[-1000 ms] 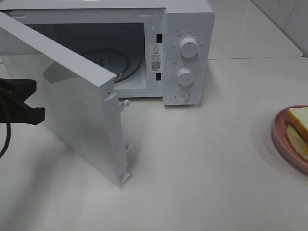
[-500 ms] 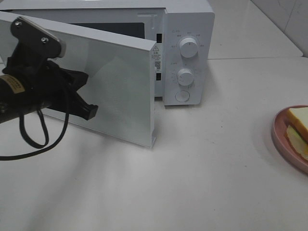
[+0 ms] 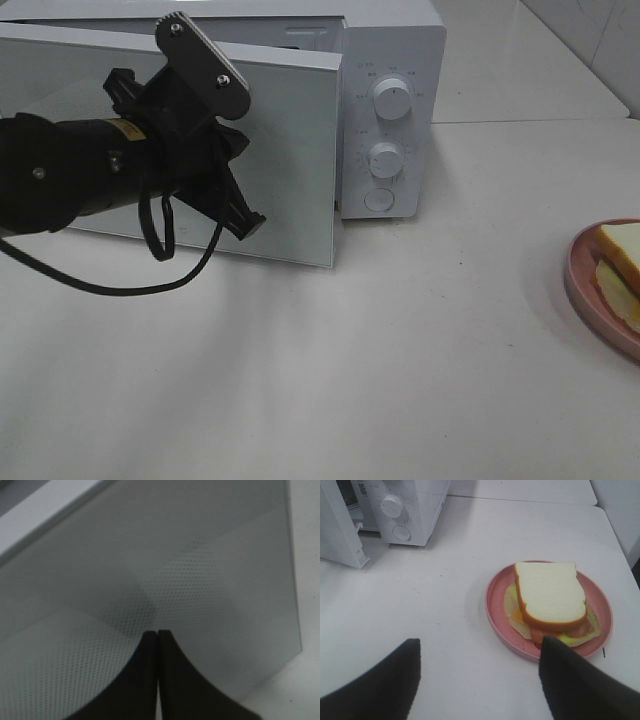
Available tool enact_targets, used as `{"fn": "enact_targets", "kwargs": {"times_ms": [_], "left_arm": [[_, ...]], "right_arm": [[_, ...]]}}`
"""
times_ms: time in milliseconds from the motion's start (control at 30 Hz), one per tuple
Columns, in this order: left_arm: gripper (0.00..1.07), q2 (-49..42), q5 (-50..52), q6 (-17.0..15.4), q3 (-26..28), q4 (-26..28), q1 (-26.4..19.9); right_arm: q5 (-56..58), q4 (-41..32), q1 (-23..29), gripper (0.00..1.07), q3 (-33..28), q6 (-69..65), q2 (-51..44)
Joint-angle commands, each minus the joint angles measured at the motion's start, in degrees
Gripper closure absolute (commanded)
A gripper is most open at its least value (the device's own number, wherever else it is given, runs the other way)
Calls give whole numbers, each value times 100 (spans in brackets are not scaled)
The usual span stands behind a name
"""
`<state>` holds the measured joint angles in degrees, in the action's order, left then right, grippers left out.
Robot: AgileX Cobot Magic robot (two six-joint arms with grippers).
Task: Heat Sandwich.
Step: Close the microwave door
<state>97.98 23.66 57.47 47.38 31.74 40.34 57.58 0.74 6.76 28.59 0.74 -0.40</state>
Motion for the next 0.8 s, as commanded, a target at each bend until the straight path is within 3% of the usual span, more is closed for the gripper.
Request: {"fn": "enact_targets", "kwargs": {"times_ms": [33,67,100,167,200,233,300,333,367,533,800], "left_arm": [[107,103,17,1518,264,1140,63],[107,103,17,1518,264,1140,63],[107,155,11,2395,390,1725,63],[107,206,69,3300,487,2280,63],[107,206,69,3300,487,2280,63],[107,269,298,3994,544,2710,63],[107,332,607,4578,567,2962,63],[107,332,607,4578,567,2962,63],[107,424,911,5059,567,3060,63],[107,613,1415,5581,596,3019,63],[107,940,2051,5649,722,2618,63]], "right_arm": [[-46,69,0,42,-6,-34,-138],[-46,69,0,42,-6,-34,-138],[-46,74,0,42,-6,-40,-138],[-46,80,0,42,-6,-74,-138],[-46,80,0,42,-6,-74,-138],[-46,80,0,42,-6,-74,-138],[-46,80,0,42,-6,-74,-138],[-46,80,0,42,-6,-74,-138],[-46,86,0,42,-6,-74,-138],[-46,92,0,42,-6,-74,-138],[-46,92,0,42,-6,-74,-138]]}}
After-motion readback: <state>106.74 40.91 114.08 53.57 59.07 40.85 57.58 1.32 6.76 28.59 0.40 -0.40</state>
